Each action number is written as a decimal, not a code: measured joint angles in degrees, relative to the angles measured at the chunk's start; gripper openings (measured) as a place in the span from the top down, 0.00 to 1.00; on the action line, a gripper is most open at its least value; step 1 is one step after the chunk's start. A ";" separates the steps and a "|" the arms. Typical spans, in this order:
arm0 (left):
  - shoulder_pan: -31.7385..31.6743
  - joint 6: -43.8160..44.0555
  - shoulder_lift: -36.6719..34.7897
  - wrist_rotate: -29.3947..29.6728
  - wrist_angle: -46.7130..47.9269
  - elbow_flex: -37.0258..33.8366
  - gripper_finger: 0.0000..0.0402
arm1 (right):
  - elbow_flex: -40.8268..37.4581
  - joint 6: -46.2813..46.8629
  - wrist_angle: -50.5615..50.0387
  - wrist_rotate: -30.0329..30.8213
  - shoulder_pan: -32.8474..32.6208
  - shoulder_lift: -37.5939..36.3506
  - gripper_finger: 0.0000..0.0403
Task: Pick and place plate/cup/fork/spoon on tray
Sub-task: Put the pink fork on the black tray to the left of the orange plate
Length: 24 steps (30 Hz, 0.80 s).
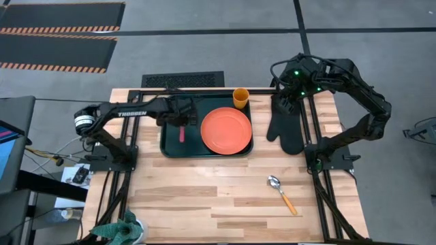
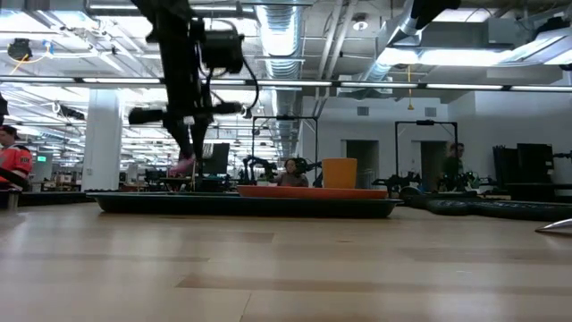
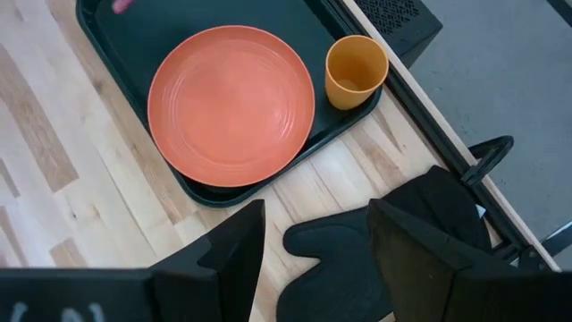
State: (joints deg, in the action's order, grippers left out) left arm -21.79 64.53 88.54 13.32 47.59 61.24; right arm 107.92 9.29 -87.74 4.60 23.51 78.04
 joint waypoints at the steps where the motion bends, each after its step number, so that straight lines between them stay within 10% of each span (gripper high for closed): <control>1: -0.55 0.02 0.23 -1.32 -2.43 -1.25 0.93 | 0.00 0.21 0.00 0.00 0.00 0.00 0.45; 24: 0.03 0.80 10.67 -8.35 -11.75 -5.96 0.92 | 0.00 -0.17 1.22 -0.02 0.26 0.00 0.45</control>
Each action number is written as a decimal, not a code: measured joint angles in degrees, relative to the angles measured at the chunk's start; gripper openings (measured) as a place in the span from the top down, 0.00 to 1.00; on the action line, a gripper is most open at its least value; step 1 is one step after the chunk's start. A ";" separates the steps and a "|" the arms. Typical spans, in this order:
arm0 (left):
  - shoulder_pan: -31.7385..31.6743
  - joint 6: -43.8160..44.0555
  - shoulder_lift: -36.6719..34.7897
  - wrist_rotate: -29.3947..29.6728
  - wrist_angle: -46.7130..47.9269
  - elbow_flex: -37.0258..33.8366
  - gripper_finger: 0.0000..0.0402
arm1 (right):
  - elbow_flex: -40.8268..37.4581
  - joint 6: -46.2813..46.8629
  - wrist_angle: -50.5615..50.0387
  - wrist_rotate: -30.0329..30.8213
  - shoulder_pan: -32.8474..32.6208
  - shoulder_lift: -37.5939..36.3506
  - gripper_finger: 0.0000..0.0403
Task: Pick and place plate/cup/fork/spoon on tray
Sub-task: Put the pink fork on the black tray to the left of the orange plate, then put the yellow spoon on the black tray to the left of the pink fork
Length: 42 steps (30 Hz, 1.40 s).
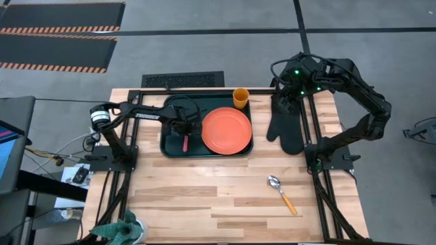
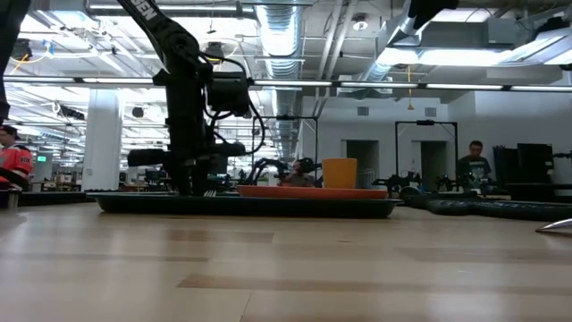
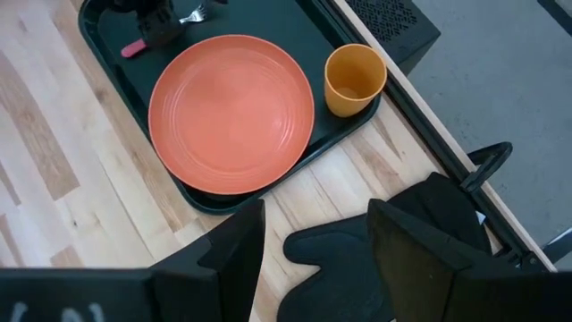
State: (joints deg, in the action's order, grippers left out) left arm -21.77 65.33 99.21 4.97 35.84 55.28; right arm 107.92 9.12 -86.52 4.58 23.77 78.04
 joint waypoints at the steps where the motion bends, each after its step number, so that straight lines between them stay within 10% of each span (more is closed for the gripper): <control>1: -0.01 0.42 -0.01 0.04 0.05 -0.05 0.91 | 0.00 0.01 0.01 0.00 0.00 0.00 0.45; 31: 0.41 0.25 0.18 1.35 2.27 3.88 0.54 | -0.14 3.10 -3.69 -0.07 -1.17 -0.41 0.45; 42: 1.03 -1.71 0.14 3.01 9.19 8.04 0.54 | -23.37 25.99 -0.90 -0.18 -16.55 -17.71 0.45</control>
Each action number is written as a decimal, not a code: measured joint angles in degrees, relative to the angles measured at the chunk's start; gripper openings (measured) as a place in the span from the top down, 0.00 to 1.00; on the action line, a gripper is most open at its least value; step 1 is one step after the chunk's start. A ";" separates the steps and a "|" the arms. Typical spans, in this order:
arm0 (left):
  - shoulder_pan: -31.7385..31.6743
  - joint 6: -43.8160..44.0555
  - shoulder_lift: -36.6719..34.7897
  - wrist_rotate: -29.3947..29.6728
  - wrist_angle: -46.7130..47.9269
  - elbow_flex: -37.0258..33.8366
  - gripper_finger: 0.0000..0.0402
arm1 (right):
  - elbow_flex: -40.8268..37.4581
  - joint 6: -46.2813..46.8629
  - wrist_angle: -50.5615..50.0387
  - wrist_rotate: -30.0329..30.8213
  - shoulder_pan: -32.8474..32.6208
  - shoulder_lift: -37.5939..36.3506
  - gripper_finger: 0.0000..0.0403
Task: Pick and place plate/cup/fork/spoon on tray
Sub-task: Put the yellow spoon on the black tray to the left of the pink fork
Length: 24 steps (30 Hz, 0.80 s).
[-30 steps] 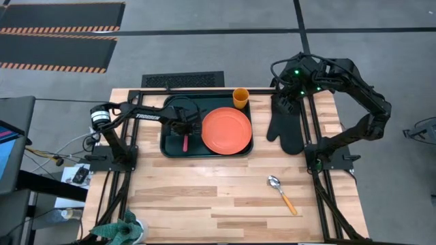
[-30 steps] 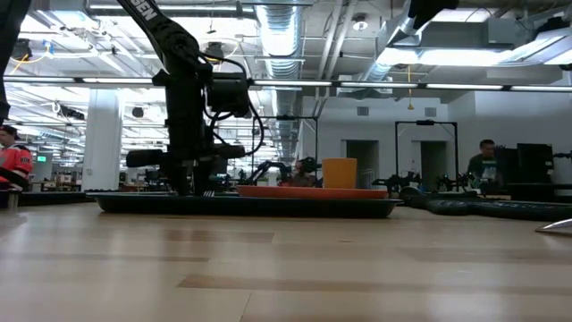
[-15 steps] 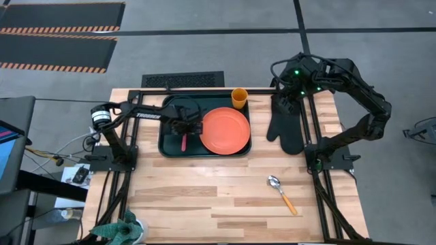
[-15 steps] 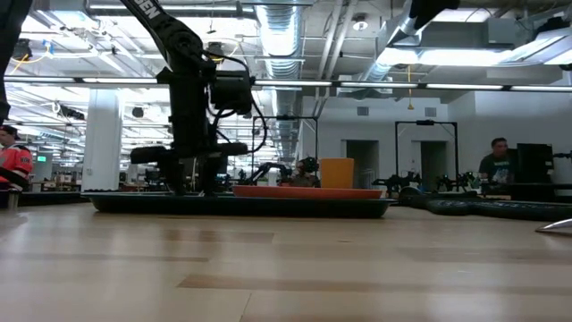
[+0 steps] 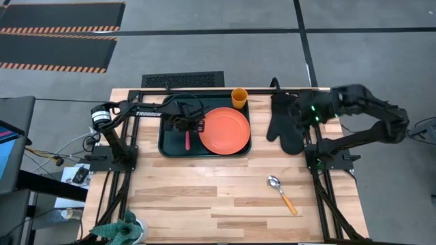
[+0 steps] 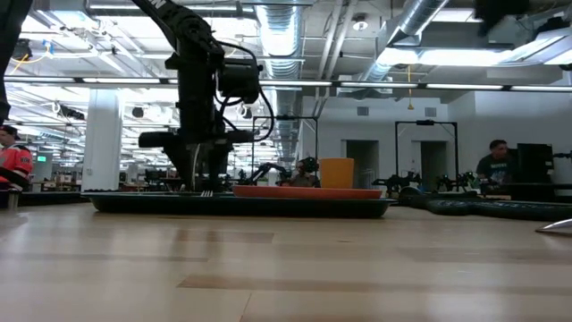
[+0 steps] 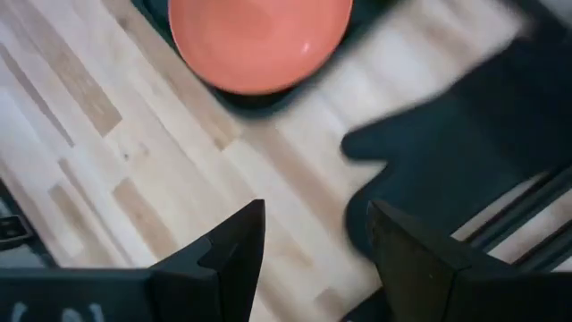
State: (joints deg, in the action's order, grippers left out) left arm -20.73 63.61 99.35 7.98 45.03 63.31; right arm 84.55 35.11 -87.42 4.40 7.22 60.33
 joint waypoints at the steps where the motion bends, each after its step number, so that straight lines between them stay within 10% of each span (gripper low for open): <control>1: 0.34 -0.14 0.00 -0.03 1.26 0.64 0.54 | -3.02 3.55 1.02 0.03 -1.84 -2.03 0.45; 11: 6.59 -1.99 -0.09 5.17 9.22 12.80 0.54 | -33.80 36.92 21.74 0.03 -28.11 -13.12 0.45; 24: 14.76 -3.02 -0.13 9.31 10.04 28.58 0.54 | -44.49 50.58 31.75 0.05 -47.23 3.11 0.45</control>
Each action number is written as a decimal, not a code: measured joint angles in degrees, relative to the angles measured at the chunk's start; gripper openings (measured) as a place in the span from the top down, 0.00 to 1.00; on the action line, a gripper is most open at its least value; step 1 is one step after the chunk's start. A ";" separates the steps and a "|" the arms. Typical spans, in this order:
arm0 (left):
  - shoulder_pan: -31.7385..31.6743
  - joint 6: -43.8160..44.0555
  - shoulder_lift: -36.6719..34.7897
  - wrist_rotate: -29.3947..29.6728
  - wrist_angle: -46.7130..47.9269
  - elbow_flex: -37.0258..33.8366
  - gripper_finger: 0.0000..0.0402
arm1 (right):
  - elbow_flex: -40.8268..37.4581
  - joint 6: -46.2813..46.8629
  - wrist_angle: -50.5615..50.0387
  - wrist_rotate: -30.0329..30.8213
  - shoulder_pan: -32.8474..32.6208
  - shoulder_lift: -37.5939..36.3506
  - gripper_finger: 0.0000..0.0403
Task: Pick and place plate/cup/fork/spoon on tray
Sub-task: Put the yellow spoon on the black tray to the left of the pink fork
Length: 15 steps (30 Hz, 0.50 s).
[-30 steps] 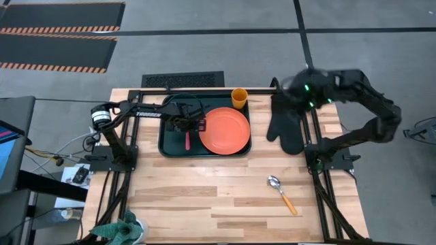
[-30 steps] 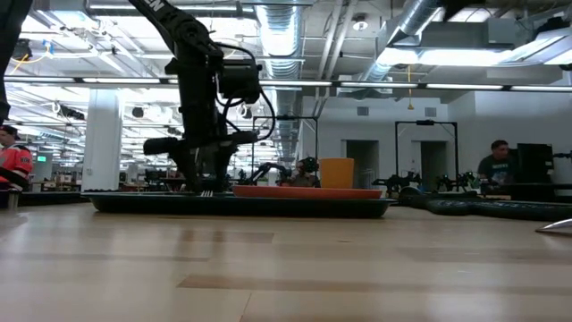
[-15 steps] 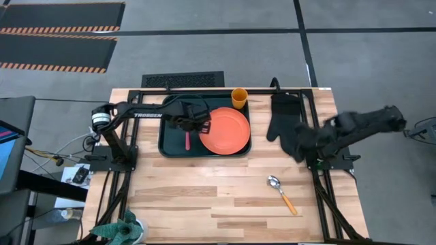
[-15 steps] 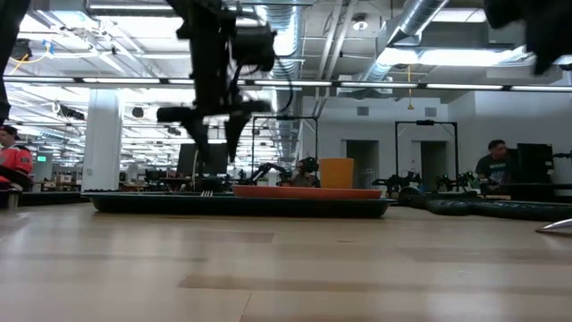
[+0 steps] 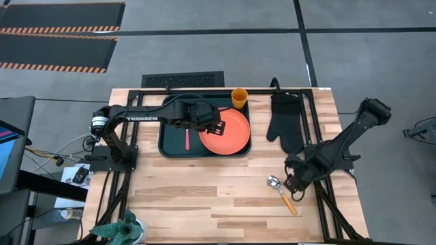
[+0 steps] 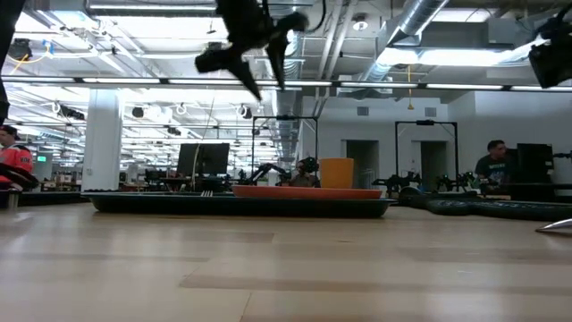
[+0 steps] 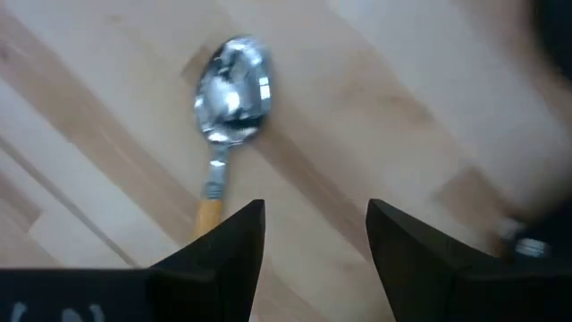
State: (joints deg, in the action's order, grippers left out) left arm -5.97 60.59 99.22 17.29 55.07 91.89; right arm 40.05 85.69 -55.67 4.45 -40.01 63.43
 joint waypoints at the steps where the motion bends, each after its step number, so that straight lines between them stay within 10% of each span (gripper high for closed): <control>1: 0.52 -0.35 0.00 0.08 -0.10 0.95 0.54 | 0.00 0.00 1.98 0.00 -0.68 1.57 0.45; 15: 5.28 -10.65 -0.02 -0.14 -0.07 5.89 0.54 | 0.04 7.74 22.52 -0.09 -5.88 18.34 0.45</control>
State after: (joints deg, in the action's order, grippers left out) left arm -0.69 49.94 99.20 17.16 55.00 97.78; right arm 40.10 93.43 -33.15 4.35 -45.88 81.78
